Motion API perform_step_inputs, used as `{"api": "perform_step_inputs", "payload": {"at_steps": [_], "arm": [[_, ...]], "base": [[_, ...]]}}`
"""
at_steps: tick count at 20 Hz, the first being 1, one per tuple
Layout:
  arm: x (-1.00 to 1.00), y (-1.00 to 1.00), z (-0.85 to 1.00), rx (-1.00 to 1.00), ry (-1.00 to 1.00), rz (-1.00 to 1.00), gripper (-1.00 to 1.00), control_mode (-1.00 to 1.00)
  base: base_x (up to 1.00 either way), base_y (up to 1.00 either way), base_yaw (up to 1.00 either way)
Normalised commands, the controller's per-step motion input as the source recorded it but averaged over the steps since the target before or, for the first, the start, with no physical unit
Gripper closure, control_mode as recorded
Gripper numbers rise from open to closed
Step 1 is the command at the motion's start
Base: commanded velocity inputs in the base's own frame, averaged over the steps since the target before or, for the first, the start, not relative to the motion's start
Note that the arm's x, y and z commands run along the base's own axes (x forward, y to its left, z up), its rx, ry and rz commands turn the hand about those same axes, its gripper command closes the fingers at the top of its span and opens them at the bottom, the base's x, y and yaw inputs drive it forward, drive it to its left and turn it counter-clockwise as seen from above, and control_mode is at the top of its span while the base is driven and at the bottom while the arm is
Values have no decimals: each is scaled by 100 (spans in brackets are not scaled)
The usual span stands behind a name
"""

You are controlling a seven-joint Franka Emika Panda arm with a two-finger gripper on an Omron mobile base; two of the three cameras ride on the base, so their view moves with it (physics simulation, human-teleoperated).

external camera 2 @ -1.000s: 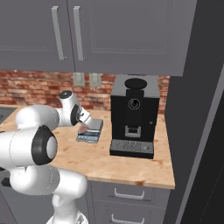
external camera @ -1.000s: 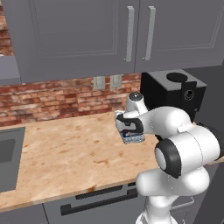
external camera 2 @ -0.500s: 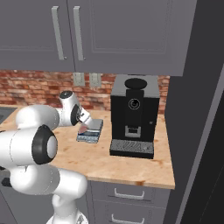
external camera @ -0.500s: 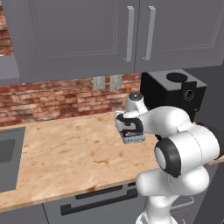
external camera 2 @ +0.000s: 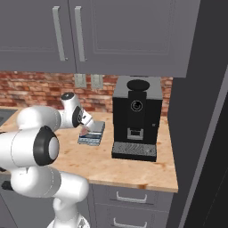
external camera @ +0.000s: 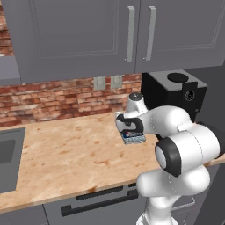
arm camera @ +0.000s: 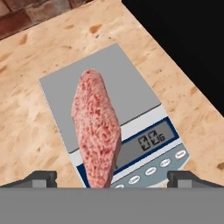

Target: Take the steak from the fridge and place it on the digital scale on the counter by the fridge. Wait a few seconds for a reading, then move it to the plate on the dining counter.

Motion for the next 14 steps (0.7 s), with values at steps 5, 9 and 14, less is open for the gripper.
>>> {"api": "perform_step_inputs", "payload": {"at_steps": [5, 9, 14], "arm": [[0, 0, -4, 0, 6, 0, -100, -100], [0, 0, -13, 0, 7, 1, -100, -100], [0, 0, -12, 0, 5, 0, -100, -100]], "base": [[0, 0, 0], [0, 0, 0], [0, 0, 0]]}}
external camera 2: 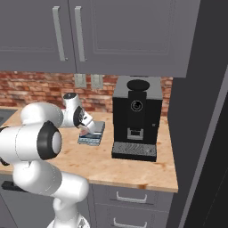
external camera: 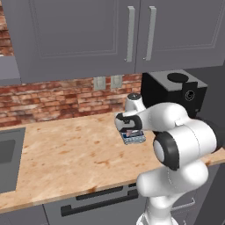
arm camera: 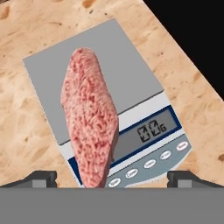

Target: Take the steak from the fridge and place it on the digital scale on the counter by the fridge. Wait a few seconds for a reading, then move it to the plate on the dining counter.

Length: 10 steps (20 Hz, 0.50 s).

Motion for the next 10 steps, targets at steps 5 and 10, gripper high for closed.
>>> {"api": "perform_step_inputs", "payload": {"at_steps": [5, 10], "arm": [[0, 1, -6, 0, 1, 1, -100, -100], [3, 7, -5, 0, 0, 2, -100, -100]], "base": [[0, 0, 0], [0, 0, 0]]}}
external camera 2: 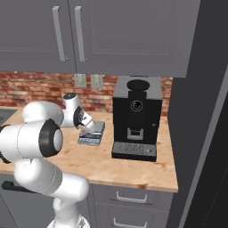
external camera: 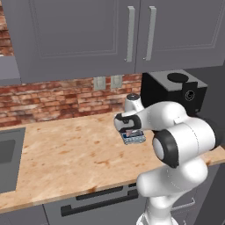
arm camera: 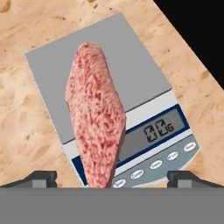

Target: Take the steak from the fridge and place it on the digital scale on the counter by the fridge. Wait a few seconds for a reading, then move it to the plate on the dining counter.

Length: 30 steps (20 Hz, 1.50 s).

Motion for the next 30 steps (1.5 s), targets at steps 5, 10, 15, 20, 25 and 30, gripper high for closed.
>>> {"api": "perform_step_inputs", "payload": {"at_steps": [5, 10, 15, 20, 25, 30], "arm": [[7, 4, -14, 0, 0, 1, -100, -100], [13, 0, -17, 0, 0, 0, -100, -100], [20, 0, -12, 0, 0, 0, -100, -100], [18, 0, -10, 0, 0, 0, -100, -100], [7, 1, -5, 0, 0, 1, 100, -100], [-3, 0, 0, 0, -4, 1, 100, -100]], "base": [[0, 0, 0], [0, 0, 0], [0, 0, 0], [0, 0, 0], [0, 0, 0], [0, 0, 0]]}}
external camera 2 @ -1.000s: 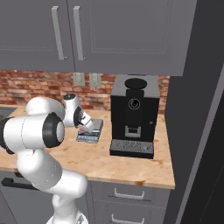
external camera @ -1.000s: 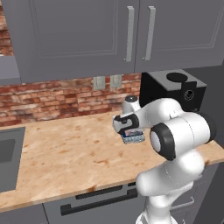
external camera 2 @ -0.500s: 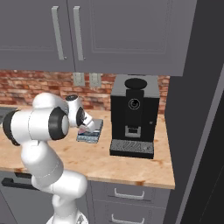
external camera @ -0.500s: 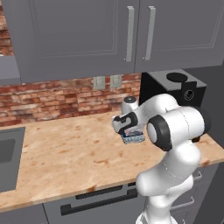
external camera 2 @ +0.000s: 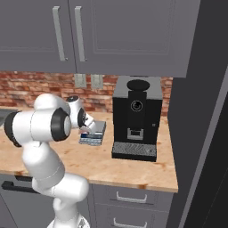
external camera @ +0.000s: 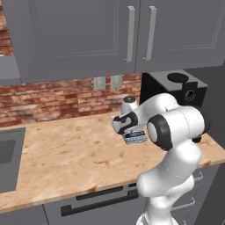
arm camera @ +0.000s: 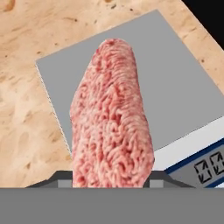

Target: Take the steak from the fridge and place it on the digital scale on the counter by the fridge. Wait a few seconds for a reading, then move it to the plate on the dining counter.

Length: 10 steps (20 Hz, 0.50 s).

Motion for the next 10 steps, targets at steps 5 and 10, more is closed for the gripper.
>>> {"api": "perform_step_inputs", "payload": {"at_steps": [5, 10], "arm": [[-41, 0, 18, 0, -17, 0, 100, -100], [-91, 0, 76, 0, -37, 4, 100, -100]], "base": [[0, 0, 0], [0, 0, 0]]}}
